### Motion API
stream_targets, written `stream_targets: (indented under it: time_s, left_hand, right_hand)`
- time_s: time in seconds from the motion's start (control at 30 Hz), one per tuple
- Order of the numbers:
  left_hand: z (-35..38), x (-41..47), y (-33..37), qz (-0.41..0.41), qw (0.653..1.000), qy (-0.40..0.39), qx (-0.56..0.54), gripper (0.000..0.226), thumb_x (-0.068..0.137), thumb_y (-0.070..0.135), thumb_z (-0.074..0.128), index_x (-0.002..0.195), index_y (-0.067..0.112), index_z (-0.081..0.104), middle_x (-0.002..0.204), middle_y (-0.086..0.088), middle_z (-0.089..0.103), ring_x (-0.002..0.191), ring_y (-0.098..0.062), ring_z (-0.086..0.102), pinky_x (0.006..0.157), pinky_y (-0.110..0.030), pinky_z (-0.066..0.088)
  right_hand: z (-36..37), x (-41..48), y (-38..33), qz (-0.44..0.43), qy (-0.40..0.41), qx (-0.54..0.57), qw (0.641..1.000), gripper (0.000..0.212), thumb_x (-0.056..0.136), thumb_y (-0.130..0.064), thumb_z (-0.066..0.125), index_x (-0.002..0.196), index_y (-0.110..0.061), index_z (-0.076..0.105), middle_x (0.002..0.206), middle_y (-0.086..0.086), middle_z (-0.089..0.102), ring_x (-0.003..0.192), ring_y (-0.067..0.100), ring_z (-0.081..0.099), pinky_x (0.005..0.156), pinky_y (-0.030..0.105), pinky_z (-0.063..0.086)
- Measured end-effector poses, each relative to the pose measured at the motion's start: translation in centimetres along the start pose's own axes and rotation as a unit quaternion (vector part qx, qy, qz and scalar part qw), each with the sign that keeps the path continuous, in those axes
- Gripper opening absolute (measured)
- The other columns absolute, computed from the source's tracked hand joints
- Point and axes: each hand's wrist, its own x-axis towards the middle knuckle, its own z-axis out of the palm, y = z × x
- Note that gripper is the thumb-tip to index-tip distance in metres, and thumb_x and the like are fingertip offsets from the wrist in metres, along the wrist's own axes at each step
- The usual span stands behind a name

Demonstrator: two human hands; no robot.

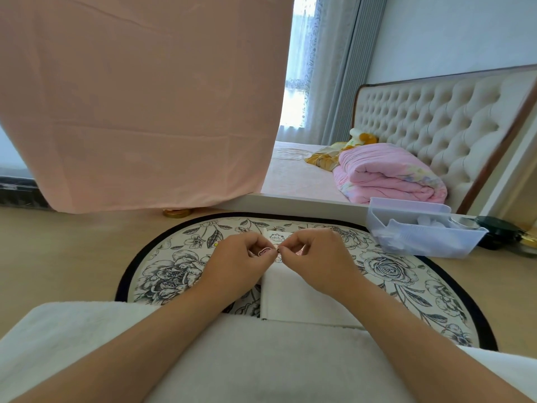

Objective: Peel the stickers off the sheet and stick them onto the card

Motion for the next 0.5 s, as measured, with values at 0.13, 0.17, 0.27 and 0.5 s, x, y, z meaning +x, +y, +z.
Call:
stream_targets:
  time_s: [0.13,0.17,0.27,0.5]
  left_hand:
    - [-0.01,-0.1,-0.01,-0.001,1.0,0.0,0.0,0.011,0.085,0.03,0.069,0.075,0.032,0.072,0.071,0.01,0.071,0.058,0.0,0.056,0.056,-0.013,0.044]
    - [-0.01,-0.14,-0.01,0.002,1.0,0.002,0.0,0.012,0.085,0.03,0.069,0.075,0.032,0.072,0.069,0.01,0.07,0.057,0.0,0.056,0.055,-0.012,0.043]
    - [0.1,-0.24,0.08,0.012,1.0,0.003,0.0,0.013,0.086,0.028,0.068,0.074,0.032,0.072,0.065,0.015,0.067,0.056,0.001,0.054,0.054,-0.01,0.041]
    - [0.07,-0.37,0.31,0.01,0.999,0.015,-0.035,0.015,0.086,0.022,0.069,0.072,0.028,0.072,0.06,0.012,0.064,0.05,0.0,0.049,0.051,-0.009,0.039]
  right_hand:
    - [0.21,-0.3,-0.46,-0.013,0.03,-0.036,0.999,0.007,0.079,-0.033,0.072,0.077,-0.036,0.077,0.069,-0.027,0.068,0.064,-0.008,0.058,0.063,0.017,0.042]
    - [0.22,-0.42,-0.56,-0.019,0.042,-0.056,0.997,0.006,0.078,-0.036,0.071,0.077,-0.038,0.077,0.069,-0.027,0.068,0.064,-0.008,0.058,0.062,0.016,0.041]
    - [0.45,-0.66,-0.7,-0.064,0.092,-0.126,0.986,0.011,0.077,-0.042,0.066,0.076,-0.038,0.076,0.069,-0.025,0.068,0.058,-0.004,0.055,0.06,0.017,0.043]
    - [0.74,-0.65,-0.76,-0.175,0.175,-0.174,0.953,0.013,0.076,-0.034,0.067,0.064,-0.028,0.069,0.061,-0.017,0.064,0.05,0.004,0.054,0.046,0.019,0.043]
